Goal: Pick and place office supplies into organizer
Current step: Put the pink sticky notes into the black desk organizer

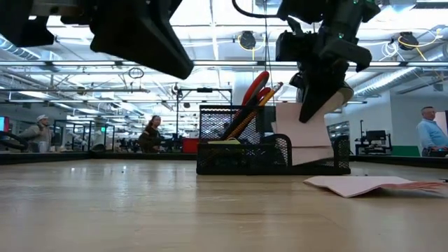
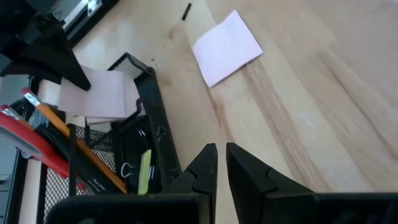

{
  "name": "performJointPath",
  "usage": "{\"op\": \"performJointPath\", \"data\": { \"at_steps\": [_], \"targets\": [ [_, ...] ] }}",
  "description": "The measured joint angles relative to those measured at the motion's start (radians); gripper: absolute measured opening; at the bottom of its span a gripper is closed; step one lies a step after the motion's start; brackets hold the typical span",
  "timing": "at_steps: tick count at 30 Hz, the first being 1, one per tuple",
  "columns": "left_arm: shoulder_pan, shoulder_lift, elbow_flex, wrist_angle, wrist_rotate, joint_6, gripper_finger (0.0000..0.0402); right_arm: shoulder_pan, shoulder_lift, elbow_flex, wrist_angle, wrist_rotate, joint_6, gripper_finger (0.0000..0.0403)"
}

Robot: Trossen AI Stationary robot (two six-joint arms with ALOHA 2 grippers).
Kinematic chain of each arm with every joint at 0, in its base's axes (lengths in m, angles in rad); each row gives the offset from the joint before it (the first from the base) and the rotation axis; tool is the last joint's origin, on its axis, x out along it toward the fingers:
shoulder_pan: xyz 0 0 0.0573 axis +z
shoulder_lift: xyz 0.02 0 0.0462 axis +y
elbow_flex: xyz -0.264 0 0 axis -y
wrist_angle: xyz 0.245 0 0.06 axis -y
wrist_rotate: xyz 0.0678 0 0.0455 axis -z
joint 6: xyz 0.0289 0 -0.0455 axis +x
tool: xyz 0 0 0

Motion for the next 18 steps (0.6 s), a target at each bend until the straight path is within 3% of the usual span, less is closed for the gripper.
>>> {"op": "performJointPath", "data": {
  "at_steps": [18],
  "targets": [
    [0.001,0.0,0.0,-0.029,0.002,-0.023,0.0042,-0.018,-0.001,0.0,-0.017,-0.049,-0.316,0.0004]
  ]
}}
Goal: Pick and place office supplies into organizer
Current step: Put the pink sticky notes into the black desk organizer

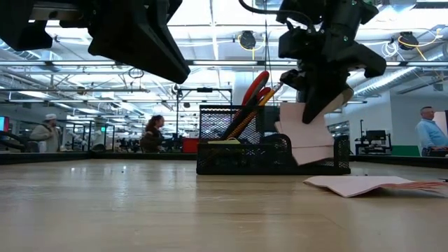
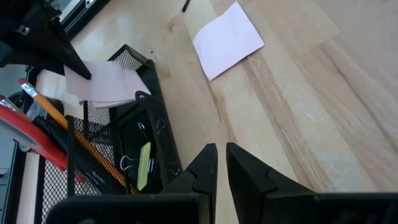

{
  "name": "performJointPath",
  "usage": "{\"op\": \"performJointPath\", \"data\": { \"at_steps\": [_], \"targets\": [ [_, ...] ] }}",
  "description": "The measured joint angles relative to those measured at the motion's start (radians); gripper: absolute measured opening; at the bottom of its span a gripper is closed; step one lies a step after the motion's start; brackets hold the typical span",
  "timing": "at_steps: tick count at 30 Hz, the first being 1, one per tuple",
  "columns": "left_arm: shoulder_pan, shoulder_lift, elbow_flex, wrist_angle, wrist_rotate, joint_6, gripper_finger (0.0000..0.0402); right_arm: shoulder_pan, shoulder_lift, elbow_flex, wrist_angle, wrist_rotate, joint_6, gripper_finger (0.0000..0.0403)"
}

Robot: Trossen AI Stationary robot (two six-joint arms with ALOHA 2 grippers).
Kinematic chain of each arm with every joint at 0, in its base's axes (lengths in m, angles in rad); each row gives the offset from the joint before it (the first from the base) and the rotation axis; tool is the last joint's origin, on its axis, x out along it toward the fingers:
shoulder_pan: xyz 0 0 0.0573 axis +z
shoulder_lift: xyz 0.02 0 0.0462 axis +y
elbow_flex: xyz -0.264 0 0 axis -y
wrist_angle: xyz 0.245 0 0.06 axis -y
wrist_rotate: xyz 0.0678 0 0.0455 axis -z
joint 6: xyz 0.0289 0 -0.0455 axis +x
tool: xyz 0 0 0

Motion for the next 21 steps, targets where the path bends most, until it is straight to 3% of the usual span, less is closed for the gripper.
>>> {"op": "performJointPath", "data": {
  "at_steps": [6,21],
  "targets": [
    [0.0,0.0,0.0,-0.007,0.001,0.0,0.0042,-0.018,0.005,0.0,0.016,0.001,-0.044,0.0004],
    [0.0,0.001,0.0,-0.018,0.002,0.0,0.0042,-0.088,0.034,0.0,0.017,-0.004,0.046,0.0004]
  ]
}}
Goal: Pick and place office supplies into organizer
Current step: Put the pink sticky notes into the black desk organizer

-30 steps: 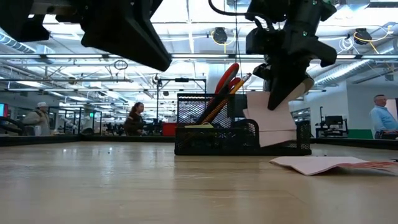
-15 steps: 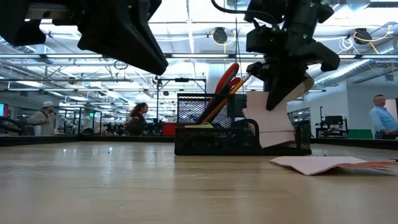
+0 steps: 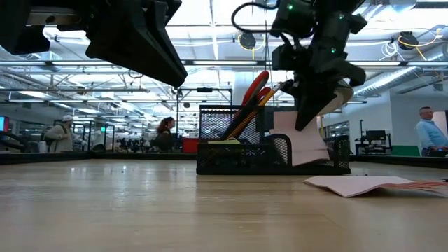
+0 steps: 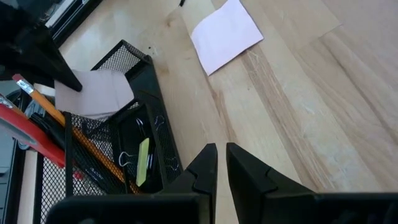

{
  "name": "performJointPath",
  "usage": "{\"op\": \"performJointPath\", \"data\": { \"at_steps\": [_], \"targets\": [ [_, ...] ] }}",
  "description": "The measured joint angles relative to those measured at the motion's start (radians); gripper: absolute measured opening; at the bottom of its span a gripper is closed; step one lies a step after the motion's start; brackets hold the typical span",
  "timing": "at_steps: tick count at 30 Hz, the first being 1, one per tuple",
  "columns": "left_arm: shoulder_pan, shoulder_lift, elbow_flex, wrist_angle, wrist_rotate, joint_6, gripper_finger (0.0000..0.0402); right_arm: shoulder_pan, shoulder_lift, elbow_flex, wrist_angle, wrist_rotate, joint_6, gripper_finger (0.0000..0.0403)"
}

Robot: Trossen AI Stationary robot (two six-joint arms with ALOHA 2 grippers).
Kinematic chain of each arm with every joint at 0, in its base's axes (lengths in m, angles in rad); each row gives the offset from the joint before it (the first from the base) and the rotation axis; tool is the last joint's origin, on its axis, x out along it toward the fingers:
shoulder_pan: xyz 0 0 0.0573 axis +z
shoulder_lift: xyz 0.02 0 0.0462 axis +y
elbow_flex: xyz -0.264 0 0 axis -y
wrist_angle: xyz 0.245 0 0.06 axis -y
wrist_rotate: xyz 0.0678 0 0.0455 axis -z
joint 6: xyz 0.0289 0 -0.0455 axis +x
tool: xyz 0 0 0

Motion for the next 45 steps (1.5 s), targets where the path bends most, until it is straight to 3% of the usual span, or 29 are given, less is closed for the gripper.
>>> {"op": "performJointPath", "data": {
  "at_steps": [18,34,45],
  "targets": [
    [0.0,0.0,0.0,-0.005,0.0,0.005,0.0042,-0.008,0.114,0.002,0.064,-0.027,0.013,0.0008],
    [0.0,0.0,0.0,-0.013,0.009,-0.005,0.0042,-0.007,0.102,0.0,0.087,-0.022,0.068,0.0151],
    [0.0,0.0,-0.001,-0.021,0.009,-0.015,0.0042,-0.005,0.061,0.0,0.07,-0.019,0.101,0.0196]
  ]
}}
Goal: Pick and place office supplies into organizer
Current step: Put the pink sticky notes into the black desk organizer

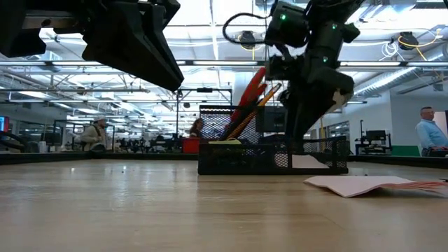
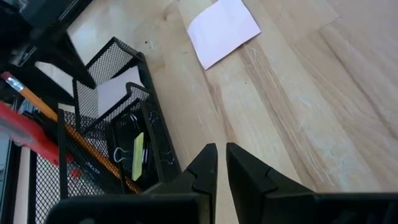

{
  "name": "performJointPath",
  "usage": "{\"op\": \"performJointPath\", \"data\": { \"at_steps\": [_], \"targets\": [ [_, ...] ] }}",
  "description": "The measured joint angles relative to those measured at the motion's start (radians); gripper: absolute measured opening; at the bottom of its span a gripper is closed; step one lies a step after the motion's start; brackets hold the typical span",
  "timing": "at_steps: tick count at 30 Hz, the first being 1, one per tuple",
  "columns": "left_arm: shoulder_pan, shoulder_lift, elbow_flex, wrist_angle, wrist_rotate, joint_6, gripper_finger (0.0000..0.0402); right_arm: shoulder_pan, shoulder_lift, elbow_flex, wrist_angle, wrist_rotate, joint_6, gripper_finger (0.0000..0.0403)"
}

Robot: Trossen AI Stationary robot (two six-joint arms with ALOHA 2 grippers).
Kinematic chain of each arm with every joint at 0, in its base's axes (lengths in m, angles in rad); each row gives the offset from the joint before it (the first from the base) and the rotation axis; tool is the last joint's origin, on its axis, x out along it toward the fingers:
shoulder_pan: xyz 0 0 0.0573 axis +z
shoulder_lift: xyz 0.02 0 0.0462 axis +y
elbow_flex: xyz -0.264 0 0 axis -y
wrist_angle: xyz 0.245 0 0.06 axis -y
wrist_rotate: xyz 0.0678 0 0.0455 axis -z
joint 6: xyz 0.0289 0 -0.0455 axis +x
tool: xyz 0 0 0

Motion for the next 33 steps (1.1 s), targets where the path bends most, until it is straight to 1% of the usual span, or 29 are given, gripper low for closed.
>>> {"op": "performJointPath", "data": {
  "at_steps": [3,7,12,16,19,21,24,28,31,33],
  "targets": [
    [-0.001,0.0,0.0,-0.002,0.006,0.015,0.0042,0.012,-0.039,0.0,-0.009,0.009,0.001,0.0196],
    [-0.001,0.0,0.0,-0.002,0.039,0.022,0.0042,0.049,-0.102,0.0,-0.026,0.06,0.009,0.0195],
    [-0.001,0.0,0.0,0.0,0.043,0.018,0.0042,0.113,-0.176,0.0,-0.037,0.107,0.075,0.02],
    [0.0,0.0,0.0,0.003,0.043,0.017,0.0042,0.188,-0.234,0.0,-0.061,0.1,0.166,0.02],
    [0.0,0.0,0.0,0.006,0.043,0.006,0.0042,0.275,-0.253,0.0,-0.04,0.028,0.256,0.0199],
    [0.0,0.0,0.0,0.029,0.044,-0.007,0.0042,0.353,-0.24,0.0,0.003,-0.002,0.311,0.0199],
    [0.0,0.0,0.0,0.106,0.046,-0.01,0.0042,0.466,-0.183,0.0,0.094,0.006,0.345,0.0199],
    [0.003,0.0,0.0,0.191,0.05,0.003,0.0042,0.572,-0.083,0.0,0.215,0.123,0.368,0.02],
    [0.004,0.0,0.0,0.21,0.075,-0.001,0.0042,0.618,-0.02,0.0,0.227,0.241,0.388,0.0201],
    [0.004,0.0,0.0,0.201,0.094,-0.005,0.0042,0.633,0.013,0.0,0.211,0.292,0.409,0.0201]
  ]
}}
